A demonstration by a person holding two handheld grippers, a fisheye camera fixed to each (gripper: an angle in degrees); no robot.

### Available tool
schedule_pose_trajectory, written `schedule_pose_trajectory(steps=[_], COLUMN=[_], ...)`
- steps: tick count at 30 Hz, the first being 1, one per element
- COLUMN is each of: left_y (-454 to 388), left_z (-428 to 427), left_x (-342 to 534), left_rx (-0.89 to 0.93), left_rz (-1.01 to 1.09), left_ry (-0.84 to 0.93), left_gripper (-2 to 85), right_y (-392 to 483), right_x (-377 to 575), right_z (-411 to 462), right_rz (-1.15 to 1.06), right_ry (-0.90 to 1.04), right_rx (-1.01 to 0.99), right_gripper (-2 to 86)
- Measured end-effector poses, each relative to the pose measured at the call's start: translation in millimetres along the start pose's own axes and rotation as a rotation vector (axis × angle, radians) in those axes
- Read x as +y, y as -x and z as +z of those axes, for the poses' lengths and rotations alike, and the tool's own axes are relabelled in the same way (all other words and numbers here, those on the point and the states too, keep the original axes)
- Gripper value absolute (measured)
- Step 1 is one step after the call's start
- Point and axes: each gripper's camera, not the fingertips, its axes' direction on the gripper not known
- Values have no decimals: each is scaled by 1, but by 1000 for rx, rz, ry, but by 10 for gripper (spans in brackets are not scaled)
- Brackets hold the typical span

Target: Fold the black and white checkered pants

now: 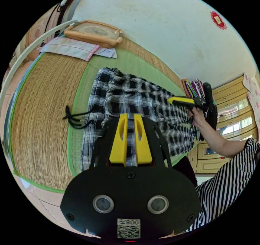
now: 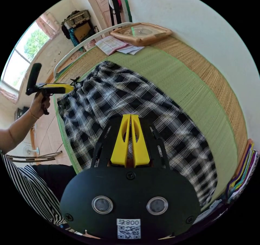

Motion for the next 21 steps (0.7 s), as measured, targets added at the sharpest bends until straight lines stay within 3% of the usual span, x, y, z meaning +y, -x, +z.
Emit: schedule_pose_trajectory(steps=[4, 9, 14, 21], left_y=[-20, -30, -38, -59], left_z=[54, 93, 104, 106], left_x=[-64, -108, -139, -133], left_rx=[-39, -151, -211, -149], left_rz=[46, 30, 18, 42], left_ry=[93, 169, 138, 84], left_gripper=[11, 3, 2, 2], right_y=[32, 67, 65, 62], right_x=[36, 65, 79, 88], right_z=[12, 64, 79, 79], right_rz=[-23, -67, -31, -42], right_ry=[-24, 102, 75, 39], right_rx=[-130, -157, -271, -291], right_gripper=[-1, -2, 0, 1])
